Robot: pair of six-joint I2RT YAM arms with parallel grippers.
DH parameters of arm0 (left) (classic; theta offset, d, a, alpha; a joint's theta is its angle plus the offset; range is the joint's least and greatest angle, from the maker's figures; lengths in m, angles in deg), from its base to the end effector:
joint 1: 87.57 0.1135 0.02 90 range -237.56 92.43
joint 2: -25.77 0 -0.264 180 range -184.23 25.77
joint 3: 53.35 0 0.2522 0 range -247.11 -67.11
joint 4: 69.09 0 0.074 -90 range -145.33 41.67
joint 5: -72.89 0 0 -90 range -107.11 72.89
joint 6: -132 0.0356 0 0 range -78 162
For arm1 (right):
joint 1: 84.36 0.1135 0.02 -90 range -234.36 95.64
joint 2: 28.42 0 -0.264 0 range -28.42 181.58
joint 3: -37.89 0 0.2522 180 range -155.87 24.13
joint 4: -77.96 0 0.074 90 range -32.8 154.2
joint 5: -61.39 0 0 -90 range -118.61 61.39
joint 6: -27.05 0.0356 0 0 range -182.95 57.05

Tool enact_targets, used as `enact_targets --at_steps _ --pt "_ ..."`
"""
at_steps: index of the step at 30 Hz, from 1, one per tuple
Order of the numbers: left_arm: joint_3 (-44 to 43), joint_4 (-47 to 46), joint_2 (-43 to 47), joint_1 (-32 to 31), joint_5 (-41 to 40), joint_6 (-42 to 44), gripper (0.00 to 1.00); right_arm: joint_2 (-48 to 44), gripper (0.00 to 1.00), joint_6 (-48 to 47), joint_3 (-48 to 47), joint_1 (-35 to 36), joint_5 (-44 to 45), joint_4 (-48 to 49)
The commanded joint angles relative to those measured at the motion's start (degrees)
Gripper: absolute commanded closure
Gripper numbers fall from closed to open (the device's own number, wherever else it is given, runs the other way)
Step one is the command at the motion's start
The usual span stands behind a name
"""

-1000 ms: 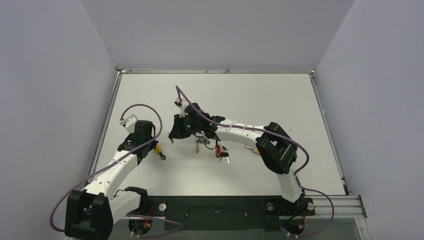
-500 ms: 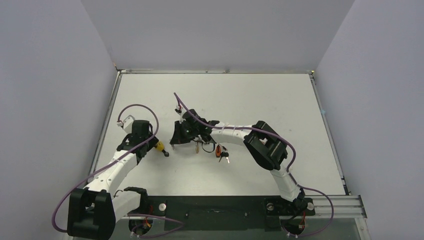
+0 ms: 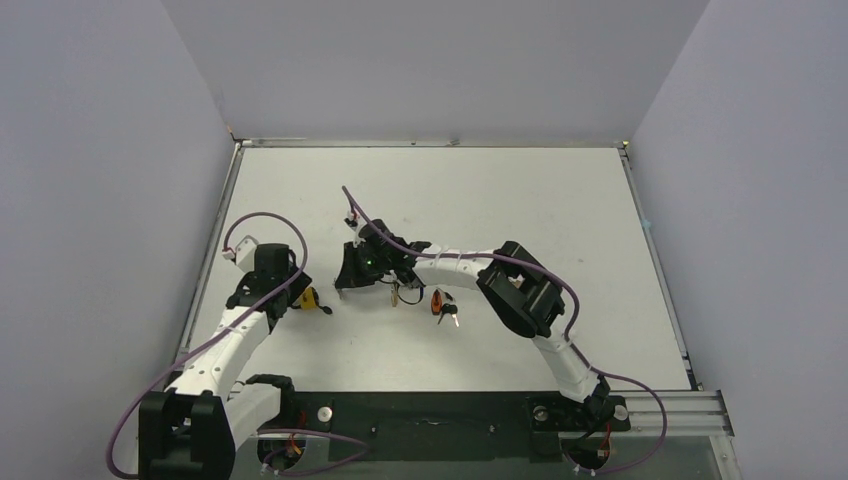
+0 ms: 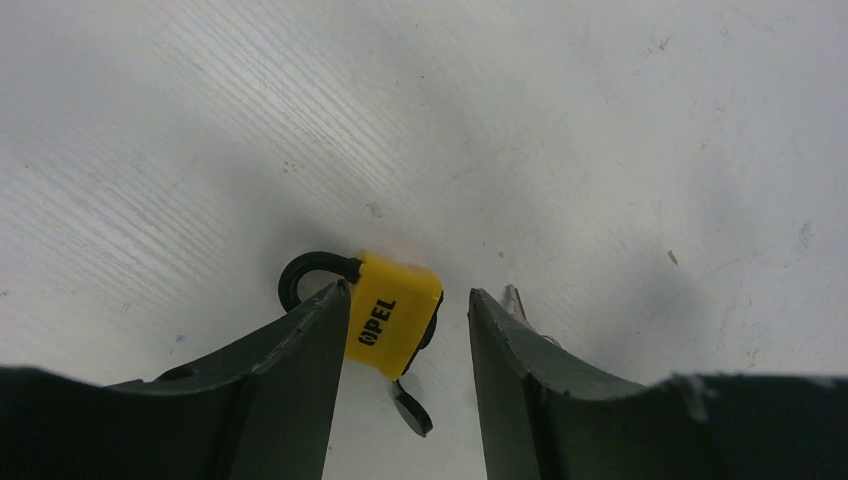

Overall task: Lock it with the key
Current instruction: Place the key at the center of the board.

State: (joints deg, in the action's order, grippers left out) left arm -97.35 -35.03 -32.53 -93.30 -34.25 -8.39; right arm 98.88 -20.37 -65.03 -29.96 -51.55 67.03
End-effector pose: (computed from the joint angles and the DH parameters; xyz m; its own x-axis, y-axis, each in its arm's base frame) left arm 0.1975 -0.0093 0.1951 -0.3975 -0.7000 -0.5933 -0.6363 0.6761 -0.3715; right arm 0.2779 0.4121 0.1577 -0.8797 -0.1583 -0.4484 -0.4600 0.5223 0.7180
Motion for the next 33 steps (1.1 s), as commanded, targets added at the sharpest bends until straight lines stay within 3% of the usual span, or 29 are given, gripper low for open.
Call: enact_targets --at_steps 1,15,18,22,29,33 --pt "0.31 -0.35 1.19 1.12 1.03 -0.63 0.54 0.19 1.0 -0.35 -2.61 0.78 0.4 0.95" --pt "-8.02 1.85 2.58 1.52 7.12 5.18 0.46 0.67 1.0 -2.71 -5.79 1.72 1.65 -2.65" --pt "-10.74 2.43 2.79 1.52 8.07 6.67 0.46 0.52 0.95 -2.92 -6.27 1.83 1.42 -3.99" --pt "-13.29 3.13 3.67 1.53 9.63 7.63 0.44 -0.52 0.81 -3.64 -6.39 1.81 1.49 -5.26" --pt "-17.89 4.09 4.34 1.56 12.41 9.54 0.43 -5.47 0.44 -4.52 -5.23 1.61 3.05 -5.73" --pt "-19.93 3.98 5.03 1.52 15.19 10.39 0.42 -9.07 0.32 -4.87 -3.66 0.98 3.93 -5.52"
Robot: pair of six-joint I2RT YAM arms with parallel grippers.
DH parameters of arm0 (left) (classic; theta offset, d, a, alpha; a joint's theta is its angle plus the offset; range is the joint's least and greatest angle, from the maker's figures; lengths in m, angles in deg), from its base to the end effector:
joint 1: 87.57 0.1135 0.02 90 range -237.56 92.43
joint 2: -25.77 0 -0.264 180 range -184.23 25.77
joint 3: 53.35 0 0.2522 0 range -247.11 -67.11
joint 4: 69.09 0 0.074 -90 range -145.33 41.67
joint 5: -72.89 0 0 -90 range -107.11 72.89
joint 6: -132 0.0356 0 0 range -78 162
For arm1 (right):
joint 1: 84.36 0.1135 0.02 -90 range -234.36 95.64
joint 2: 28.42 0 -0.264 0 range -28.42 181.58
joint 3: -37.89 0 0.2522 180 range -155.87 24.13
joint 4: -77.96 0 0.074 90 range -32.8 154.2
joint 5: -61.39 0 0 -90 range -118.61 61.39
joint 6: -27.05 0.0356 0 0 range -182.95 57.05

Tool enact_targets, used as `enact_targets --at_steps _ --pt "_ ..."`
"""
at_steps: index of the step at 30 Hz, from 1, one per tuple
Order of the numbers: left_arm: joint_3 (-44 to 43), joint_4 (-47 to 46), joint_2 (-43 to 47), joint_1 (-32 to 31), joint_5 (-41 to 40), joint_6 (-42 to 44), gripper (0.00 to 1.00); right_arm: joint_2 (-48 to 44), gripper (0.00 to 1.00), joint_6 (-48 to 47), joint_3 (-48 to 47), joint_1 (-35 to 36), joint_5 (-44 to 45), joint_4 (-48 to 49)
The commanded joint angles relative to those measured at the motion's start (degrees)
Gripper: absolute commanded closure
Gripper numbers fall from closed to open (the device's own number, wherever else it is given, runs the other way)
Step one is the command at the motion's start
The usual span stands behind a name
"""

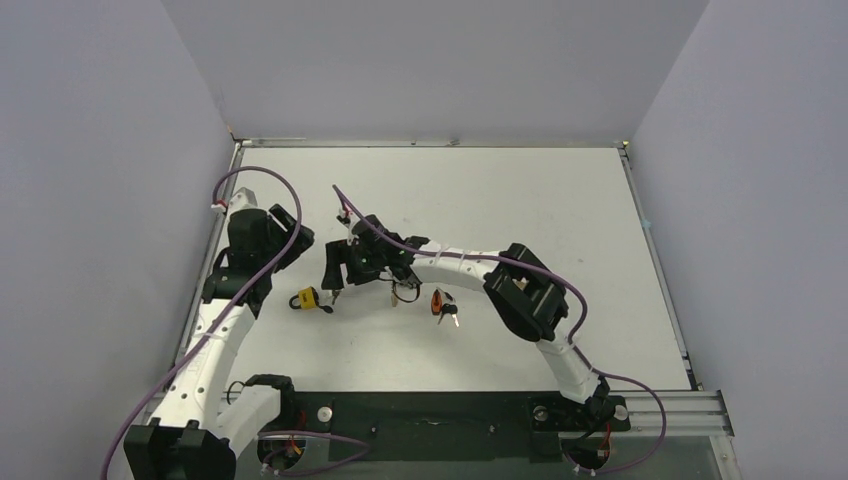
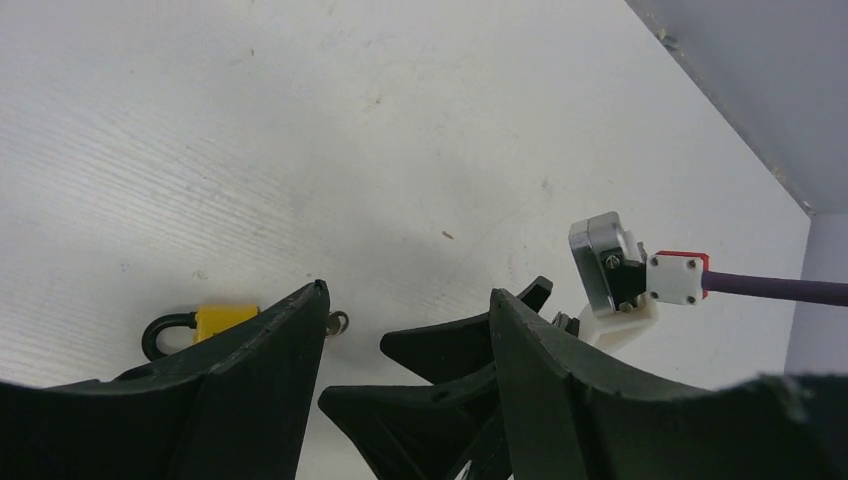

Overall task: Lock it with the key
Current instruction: Place the key at the center of the board, then reset both arms

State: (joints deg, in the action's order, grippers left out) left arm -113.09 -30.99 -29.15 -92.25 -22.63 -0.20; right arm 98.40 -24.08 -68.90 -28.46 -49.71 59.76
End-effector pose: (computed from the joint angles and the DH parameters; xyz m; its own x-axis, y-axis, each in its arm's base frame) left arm 0.2106 -0.0138 0.2907 -0.4059 -0.6376 -0.6548 -0.3666 0.7698 -0.5225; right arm 0.2694 0.4207 0.1721 -0.8544 -0.2177 -0.4718 -0.5072 0.5465 0.6664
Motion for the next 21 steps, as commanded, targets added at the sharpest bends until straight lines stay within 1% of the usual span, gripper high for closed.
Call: enact_targets --at_steps 1,3,8,11,15,18,20,21 --pt "-4.6 -0.14 1.89 0.47 4.39 2.33 0.42 -9.99 0.27 -1.25 0.75 -0.81 2.24 1.83" --pt "-5.74 -0.29 2.33 0.43 5.3 2.81 0.42 -12.15 0.24 -1.27 1.8 -1.43 2.78 1.89" --pt "-9.13 -1.24 1.39 -0.06 12.45 3.87 0.42 -17.6 0.22 -0.46 5.85 -2.81 4.35 3.53" --pt "-11.0 -1.63 1.13 -1.61 13.63 4.25 0.41 -22.07 0.21 -0.39 8.48 -3.91 5.84 3.92" --pt "-14.94 -0.57 -0.31 -7.3 12.19 6.88 0.41 -28.61 0.21 0.77 14.81 -7.4 5.93 7.08" --pt "-18.45 1.88 -3.34 -15.32 7.81 9.18 0.41 -34.5 0.21 1.68 21.9 -11.76 5.78 8.57" --pt "-20.29 2.24 -5.05 -19.49 6.26 10.13 0.41 -41.32 0.2 1.24 25.49 -14.07 6.95 8.39" --pt "-21.06 2.22 -5.65 -20.76 5.37 10.38 0.41 -42.94 0.2 0.64 26.48 -14.77 7.96 7.7"
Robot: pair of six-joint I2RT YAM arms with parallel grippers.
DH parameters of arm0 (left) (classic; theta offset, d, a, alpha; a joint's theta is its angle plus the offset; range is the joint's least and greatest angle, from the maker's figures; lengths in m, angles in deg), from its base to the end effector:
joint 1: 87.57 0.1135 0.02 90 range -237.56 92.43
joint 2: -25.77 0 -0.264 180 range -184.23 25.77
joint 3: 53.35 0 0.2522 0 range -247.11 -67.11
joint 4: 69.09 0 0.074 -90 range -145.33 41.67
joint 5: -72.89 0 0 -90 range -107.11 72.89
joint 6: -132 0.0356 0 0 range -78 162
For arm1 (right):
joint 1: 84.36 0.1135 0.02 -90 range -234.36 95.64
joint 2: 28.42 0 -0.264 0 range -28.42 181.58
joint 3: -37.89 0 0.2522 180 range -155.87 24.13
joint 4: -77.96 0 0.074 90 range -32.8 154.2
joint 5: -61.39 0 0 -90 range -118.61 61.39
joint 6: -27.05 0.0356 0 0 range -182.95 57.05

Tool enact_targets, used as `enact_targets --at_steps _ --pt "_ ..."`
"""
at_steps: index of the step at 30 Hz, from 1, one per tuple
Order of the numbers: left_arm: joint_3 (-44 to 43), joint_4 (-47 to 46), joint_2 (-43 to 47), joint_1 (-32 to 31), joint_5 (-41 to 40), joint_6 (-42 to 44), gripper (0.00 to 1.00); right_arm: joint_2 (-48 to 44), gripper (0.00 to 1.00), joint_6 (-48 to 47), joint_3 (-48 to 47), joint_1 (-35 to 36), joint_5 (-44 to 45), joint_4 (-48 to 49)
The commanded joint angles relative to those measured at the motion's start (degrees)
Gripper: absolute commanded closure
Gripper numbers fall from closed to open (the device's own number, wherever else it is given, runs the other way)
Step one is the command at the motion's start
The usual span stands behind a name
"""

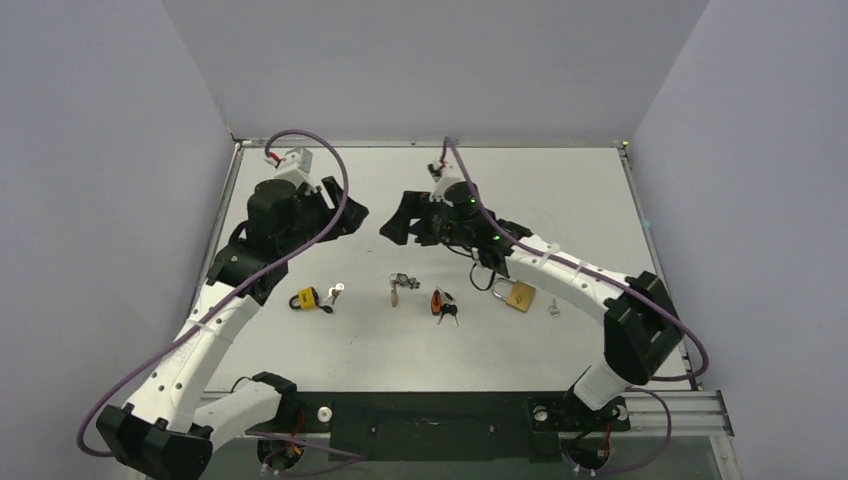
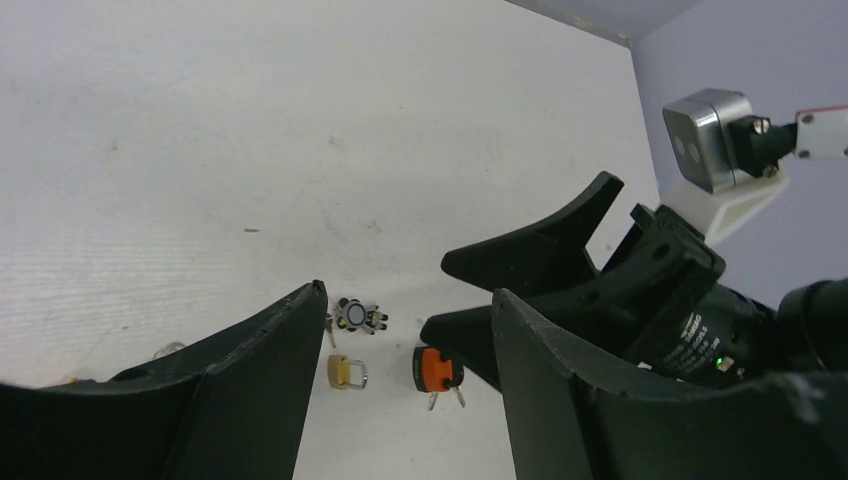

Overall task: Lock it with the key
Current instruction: Reset both arms

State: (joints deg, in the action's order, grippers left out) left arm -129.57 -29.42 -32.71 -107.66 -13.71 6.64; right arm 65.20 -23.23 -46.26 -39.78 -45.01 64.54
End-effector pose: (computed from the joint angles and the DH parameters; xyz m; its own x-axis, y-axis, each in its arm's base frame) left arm 0.2095 -0.0789 0.3745 -0.5144 -0.4270 -0.7437 0.1188 0.8234 -0.5549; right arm 0.2672 0.2774 0.2934 -0.7618 0.1100 -0.6384 -0.4834 0.5596 0.6732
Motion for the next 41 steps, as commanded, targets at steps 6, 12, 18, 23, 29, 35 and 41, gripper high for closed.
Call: enact_targets --at_steps 6,12,18,23,29,35,41 --pt "-7.5 0.05 -7.68 -14.38 -6.08 5.23 0.41 -24.61 0.18 -1.33 13.61 -9.31 9.17 -0.04" --pt "-8.84 -0.9 -9.89 -15.86 -4.59 6.34 0.41 -36.47 0.13 -2.33 18.61 -11.18 15.72 -5.84" --pt "-9.83 0.84 -9.83 -16.1 -4.92 8.14 0.4 -41.01 0.11 -2.64 19.08 -11.93 18.97 -8.06" --pt "-10.67 1.64 -9.2 -16.06 -6.36 8.53 0.4 -40.63 0.11 -2.99 17.46 -11.95 18.68 -8.82" --pt "-11.26 2.61 -9.18 -16.01 -6.81 8.83 0.4 -40.73 0.11 -3.32 17.26 -11.96 19.39 -9.13" --pt "-11.6 2.44 -9.17 -16.03 -6.68 8.94 0.4 -40.81 0.11 -3.18 17.32 -11.95 19.18 -9.13" --pt "-12.21 3.12 -9.42 -15.99 -6.61 9.7 0.4 -40.9 0.11 -2.99 16.85 -11.95 18.56 -9.21"
